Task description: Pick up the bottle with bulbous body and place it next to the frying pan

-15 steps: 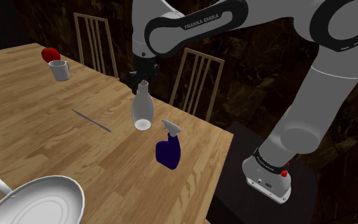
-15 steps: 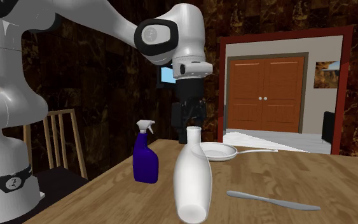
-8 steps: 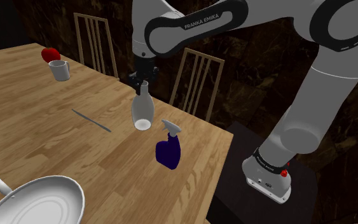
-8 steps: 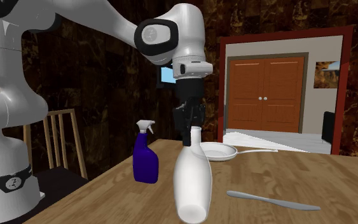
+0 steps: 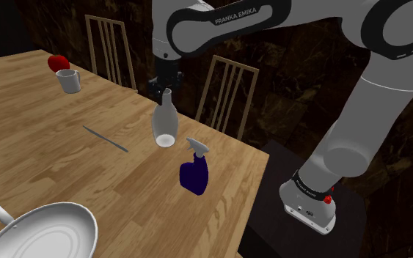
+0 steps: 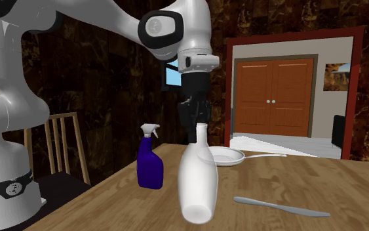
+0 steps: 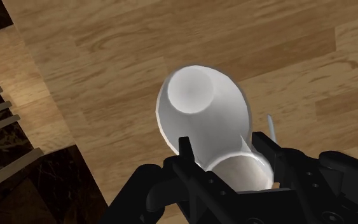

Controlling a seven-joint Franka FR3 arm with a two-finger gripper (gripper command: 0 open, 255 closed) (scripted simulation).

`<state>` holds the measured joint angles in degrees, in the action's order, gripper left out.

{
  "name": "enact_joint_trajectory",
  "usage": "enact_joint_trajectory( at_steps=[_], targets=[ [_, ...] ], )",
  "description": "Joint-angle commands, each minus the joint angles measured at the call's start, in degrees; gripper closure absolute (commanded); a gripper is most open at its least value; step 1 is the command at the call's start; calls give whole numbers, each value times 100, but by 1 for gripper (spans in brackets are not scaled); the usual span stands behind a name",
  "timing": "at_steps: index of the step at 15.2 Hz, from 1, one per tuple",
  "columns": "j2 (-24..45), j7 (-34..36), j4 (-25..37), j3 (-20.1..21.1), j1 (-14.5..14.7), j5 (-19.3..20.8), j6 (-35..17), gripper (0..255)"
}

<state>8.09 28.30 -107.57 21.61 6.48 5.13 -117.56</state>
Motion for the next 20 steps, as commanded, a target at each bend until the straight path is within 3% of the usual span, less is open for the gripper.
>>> enact_joint_trajectory(
  at_steps=[1, 20],
  targets=[
    [-38, -18, 116, 3, -3, -22, 149, 255],
    [-188, -112, 1403, 27, 6, -114, 1573, 255]
  ],
)
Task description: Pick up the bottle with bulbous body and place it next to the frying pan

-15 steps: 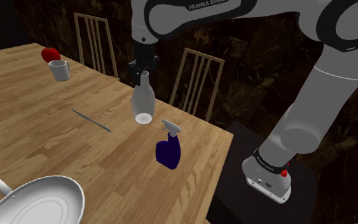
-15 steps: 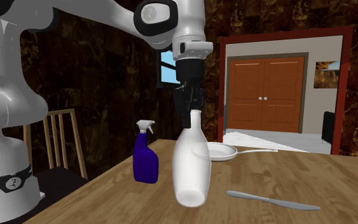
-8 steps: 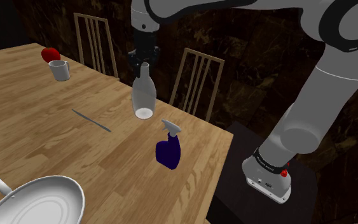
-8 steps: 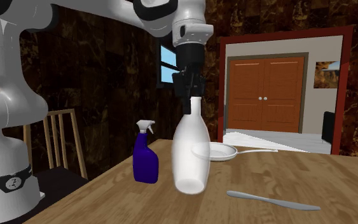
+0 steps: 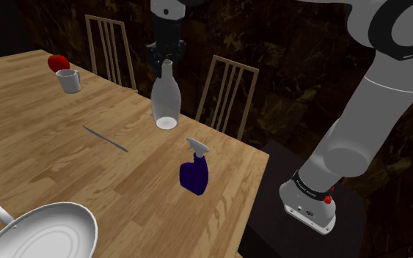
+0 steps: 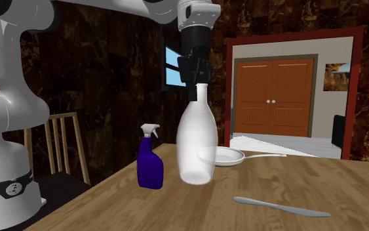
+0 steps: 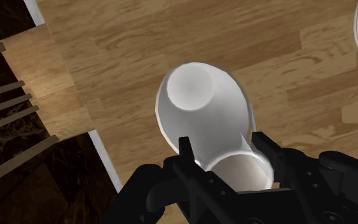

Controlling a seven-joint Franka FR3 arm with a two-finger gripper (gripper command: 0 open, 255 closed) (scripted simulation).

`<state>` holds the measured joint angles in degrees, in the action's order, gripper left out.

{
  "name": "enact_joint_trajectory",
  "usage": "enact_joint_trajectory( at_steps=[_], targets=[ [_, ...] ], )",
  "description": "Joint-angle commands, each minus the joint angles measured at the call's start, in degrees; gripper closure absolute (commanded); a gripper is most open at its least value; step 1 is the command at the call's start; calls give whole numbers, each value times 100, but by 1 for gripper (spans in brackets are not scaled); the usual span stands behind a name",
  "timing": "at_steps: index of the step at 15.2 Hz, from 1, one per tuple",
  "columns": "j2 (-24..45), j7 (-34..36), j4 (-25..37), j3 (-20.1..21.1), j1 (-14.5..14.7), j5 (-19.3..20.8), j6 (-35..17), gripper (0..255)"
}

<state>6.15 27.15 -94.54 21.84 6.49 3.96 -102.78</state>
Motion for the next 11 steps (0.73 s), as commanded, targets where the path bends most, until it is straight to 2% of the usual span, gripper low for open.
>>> enact_joint_trajectory(
  at_steps=[1, 11],
  targets=[
    [6, 2, 121, 4, 6, 2, 116, 255],
    [-319, 1234, -262, 576, 659, -42, 86, 255]
  ],
)
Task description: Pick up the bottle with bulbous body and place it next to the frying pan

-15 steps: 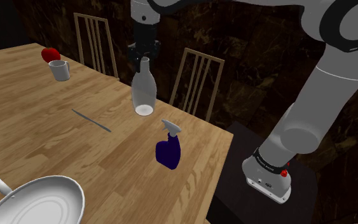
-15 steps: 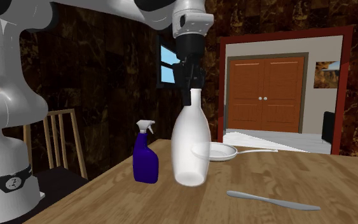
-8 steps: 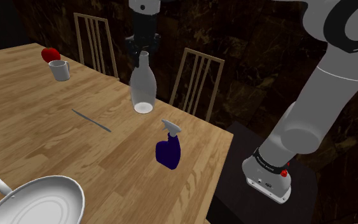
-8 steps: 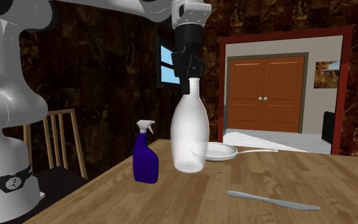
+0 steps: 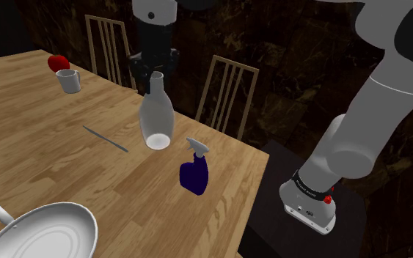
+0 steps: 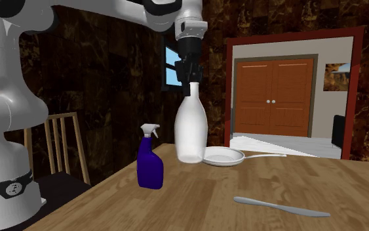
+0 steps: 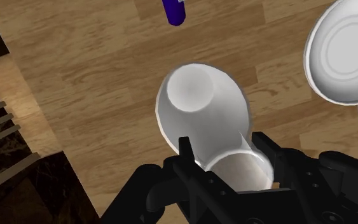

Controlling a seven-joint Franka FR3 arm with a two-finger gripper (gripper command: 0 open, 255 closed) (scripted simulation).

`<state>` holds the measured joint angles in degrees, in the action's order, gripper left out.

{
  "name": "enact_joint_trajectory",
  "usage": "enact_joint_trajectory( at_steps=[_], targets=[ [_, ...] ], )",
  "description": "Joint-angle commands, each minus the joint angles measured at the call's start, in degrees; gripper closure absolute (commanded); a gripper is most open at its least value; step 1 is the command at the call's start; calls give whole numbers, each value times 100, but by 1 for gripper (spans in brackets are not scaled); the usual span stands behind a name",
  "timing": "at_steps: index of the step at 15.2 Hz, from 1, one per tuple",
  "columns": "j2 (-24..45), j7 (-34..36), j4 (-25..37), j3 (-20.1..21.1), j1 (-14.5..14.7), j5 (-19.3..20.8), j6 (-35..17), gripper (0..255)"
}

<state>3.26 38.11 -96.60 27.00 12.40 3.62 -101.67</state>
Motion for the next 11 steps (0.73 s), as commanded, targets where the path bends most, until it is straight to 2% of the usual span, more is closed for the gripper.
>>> enact_joint_trajectory(
  at_steps=[1, 11],
  targets=[
    [-29, 272, -55, 122, 139, 1, -18, 255],
    [349, 1721, 351, 755, 935, 290, 155, 255]
  ],
)
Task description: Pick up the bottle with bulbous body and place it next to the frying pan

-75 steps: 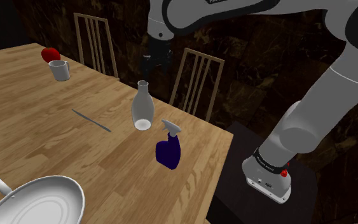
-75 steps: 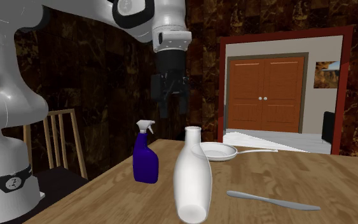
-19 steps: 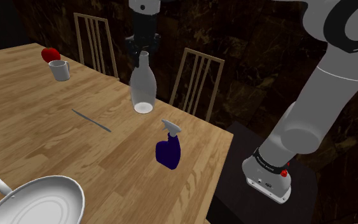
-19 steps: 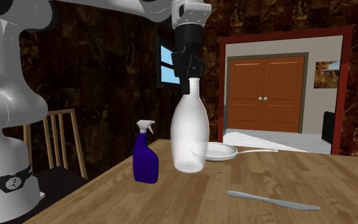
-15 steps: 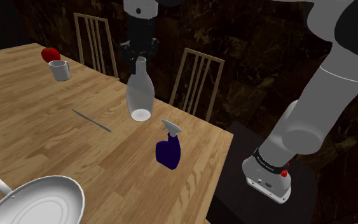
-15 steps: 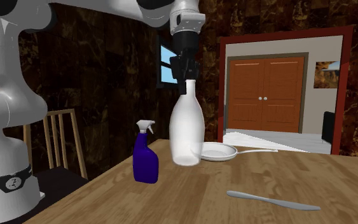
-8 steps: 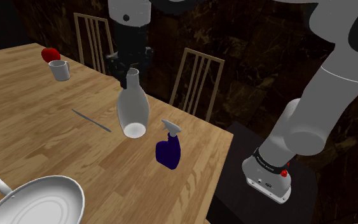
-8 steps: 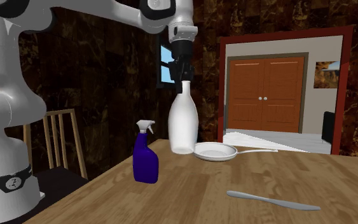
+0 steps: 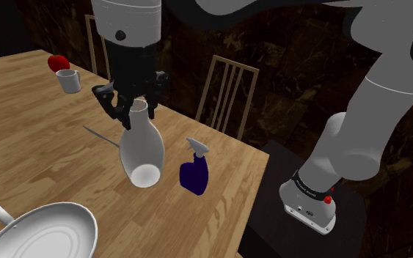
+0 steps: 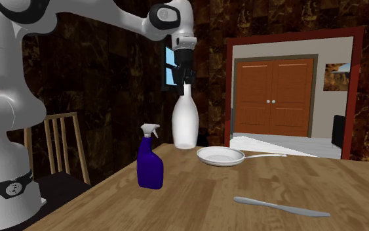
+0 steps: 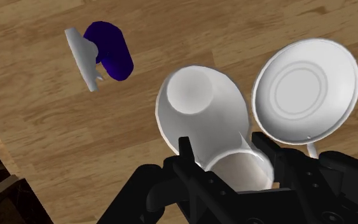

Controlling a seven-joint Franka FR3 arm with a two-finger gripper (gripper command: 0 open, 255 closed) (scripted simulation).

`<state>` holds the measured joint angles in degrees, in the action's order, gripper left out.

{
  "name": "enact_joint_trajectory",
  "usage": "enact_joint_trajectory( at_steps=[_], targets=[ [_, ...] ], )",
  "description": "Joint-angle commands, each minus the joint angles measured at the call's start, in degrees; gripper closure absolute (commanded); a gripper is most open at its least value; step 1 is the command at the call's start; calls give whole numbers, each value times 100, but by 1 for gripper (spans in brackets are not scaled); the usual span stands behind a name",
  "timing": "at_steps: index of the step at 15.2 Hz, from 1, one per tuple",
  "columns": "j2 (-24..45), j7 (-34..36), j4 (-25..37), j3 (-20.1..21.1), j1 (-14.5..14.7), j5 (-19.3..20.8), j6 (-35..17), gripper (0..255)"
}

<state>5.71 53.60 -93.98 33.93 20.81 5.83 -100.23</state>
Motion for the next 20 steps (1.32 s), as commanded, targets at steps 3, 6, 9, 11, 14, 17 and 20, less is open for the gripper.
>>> enact_joint_trajectory(
  at_steps=[3, 6, 9, 11, 14, 17, 20],
  targets=[
    [193, 377, 29, 130, 210, 135, -106, 255],
    [188, 388, -208, 123, 199, 137, -338, 255],
    [197, 405, -429, 117, 192, 149, -566, 255],
    [210, 420, -568, 113, 189, 162, -716, 255],
    [241, 446, -765, 106, 188, 190, -937, 255],
    [286, 479, -949, 98, 191, 227, -1155, 255],
    [342, 518, -1119, 89, 196, 274, -1369, 255]
  ],
)
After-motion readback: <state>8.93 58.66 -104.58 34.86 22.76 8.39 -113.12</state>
